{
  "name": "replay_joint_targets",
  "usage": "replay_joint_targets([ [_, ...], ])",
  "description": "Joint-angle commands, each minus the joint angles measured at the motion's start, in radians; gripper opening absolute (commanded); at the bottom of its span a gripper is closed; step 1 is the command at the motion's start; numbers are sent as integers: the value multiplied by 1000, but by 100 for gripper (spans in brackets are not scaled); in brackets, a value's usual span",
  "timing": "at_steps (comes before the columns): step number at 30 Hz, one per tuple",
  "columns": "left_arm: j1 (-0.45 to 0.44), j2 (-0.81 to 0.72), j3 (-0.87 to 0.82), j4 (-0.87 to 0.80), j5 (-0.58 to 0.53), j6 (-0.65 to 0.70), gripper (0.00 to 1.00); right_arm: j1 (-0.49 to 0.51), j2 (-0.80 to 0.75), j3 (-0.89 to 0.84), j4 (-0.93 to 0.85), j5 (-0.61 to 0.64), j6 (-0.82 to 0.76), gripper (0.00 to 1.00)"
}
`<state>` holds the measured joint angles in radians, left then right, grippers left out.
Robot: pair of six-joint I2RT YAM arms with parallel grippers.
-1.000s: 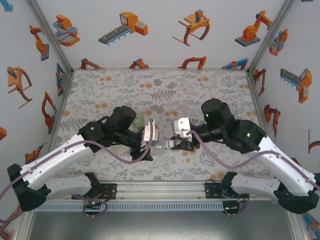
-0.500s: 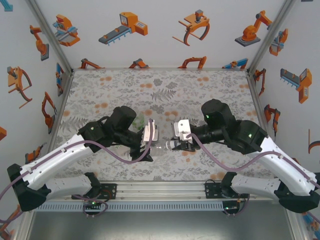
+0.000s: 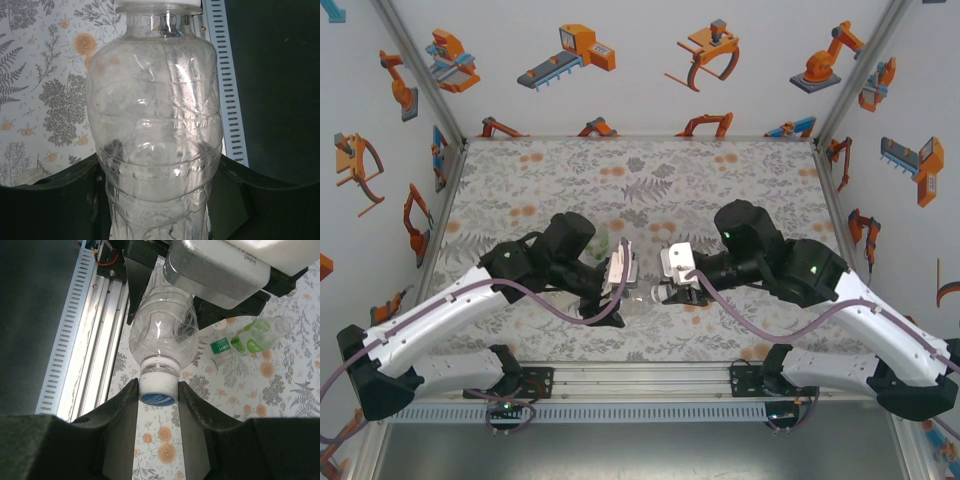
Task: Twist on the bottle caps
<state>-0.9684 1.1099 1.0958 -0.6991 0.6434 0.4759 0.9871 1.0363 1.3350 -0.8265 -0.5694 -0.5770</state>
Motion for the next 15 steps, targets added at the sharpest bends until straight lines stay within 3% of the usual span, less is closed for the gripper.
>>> replay_joint_targets([
  [1, -6, 9, 45, 22, 48, -12, 0, 13, 17, 32, -3, 2, -2, 0],
  [15, -6, -34, 19, 20, -81, 36, 0, 11, 118, 109, -139, 52, 309, 0],
])
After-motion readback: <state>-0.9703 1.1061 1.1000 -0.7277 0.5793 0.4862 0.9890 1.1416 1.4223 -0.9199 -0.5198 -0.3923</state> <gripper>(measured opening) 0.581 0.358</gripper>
